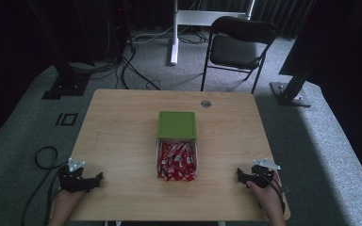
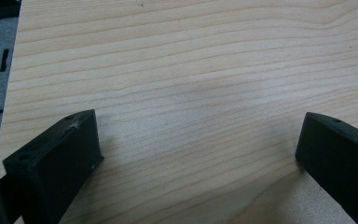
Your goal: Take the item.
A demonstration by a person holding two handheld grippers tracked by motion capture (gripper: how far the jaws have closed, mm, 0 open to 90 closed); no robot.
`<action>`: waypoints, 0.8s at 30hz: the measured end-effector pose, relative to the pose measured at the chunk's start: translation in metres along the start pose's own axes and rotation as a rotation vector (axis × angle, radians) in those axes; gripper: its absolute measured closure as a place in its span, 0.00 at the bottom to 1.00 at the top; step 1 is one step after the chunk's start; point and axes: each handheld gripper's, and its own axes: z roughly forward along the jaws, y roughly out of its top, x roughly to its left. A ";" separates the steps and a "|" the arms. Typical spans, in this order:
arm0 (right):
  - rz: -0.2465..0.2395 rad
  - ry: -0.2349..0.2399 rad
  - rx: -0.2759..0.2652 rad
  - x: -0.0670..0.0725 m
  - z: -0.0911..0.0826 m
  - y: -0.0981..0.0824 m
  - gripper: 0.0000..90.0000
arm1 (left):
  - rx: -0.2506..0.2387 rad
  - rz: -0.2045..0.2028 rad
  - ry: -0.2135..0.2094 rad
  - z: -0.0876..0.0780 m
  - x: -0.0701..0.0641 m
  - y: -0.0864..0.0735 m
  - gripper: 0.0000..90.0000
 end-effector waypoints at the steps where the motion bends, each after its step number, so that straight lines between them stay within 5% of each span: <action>1: 0.000 0.000 0.000 0.000 0.000 0.000 0.12 | 0.000 0.000 0.000 0.000 0.000 0.000 0.01; 24: -0.016 0.014 0.000 -0.002 0.001 0.001 0.12 | 0.000 0.000 0.000 0.000 0.000 0.000 0.01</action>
